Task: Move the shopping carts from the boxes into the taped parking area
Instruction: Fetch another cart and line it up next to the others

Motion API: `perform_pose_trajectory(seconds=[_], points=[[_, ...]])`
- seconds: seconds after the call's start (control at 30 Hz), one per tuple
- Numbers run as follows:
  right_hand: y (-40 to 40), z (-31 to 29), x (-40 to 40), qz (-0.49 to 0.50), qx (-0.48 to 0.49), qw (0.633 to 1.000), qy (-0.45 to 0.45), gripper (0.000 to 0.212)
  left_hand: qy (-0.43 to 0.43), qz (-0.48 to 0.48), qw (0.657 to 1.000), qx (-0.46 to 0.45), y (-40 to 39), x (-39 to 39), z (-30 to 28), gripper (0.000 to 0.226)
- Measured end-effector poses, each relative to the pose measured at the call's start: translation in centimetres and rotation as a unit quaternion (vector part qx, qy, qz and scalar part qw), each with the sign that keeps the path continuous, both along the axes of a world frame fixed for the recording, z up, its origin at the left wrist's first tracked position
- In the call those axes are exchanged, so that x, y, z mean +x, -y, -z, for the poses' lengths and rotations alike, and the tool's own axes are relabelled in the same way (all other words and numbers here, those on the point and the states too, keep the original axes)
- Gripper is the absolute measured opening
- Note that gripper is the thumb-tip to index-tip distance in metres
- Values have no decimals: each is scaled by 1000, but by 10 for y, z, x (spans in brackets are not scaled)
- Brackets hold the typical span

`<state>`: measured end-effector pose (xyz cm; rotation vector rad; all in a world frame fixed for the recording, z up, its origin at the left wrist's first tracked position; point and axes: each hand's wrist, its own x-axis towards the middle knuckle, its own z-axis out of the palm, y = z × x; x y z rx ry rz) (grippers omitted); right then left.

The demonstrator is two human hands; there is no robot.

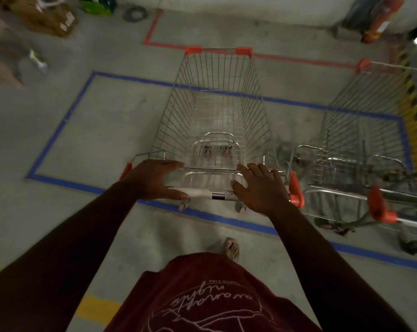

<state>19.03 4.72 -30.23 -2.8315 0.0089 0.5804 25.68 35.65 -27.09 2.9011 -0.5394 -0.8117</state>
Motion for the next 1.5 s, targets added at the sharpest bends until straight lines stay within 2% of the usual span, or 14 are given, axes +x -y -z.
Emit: perform_pose_trajectory(seconds=[0.1,0.3,0.37,0.5,0.73,0.87,1.0,1.17,1.33,1.4,1.5], points=[[10,1,13,-4,0,1000,0,71,-7,-2,1000,10,16,10,-10,113],[18,-1,23,33,59,997,-34,65,-18,10,1000,14,22,33,-10,117],[18,-2,24,41,59,997,-27,64,-19,22,1000,13,25,40,-13,117],[26,-4,26,65,47,997,-6,63,-6,54,998,-12,42,44,-24,102],[47,-8,10,119,25,992,23,60,-3,94,995,-31,67,40,-17,103],[39,-6,-12,163,11,984,71,68,-5,134,990,-53,61,49,7,122],[35,-4,-25,168,2,979,116,68,-1,155,987,-52,63,53,16,120],[57,-6,-27,150,1,982,113,64,-1,155,986,-59,80,45,14,112],[87,-10,-30,146,32,980,130,63,-2,146,988,-54,108,36,13,111],[100,-12,-35,151,73,976,141,61,1,139,989,-58,115,34,16,111],[122,-18,-44,126,161,962,180,43,4,132,989,-64,125,28,18,110]])
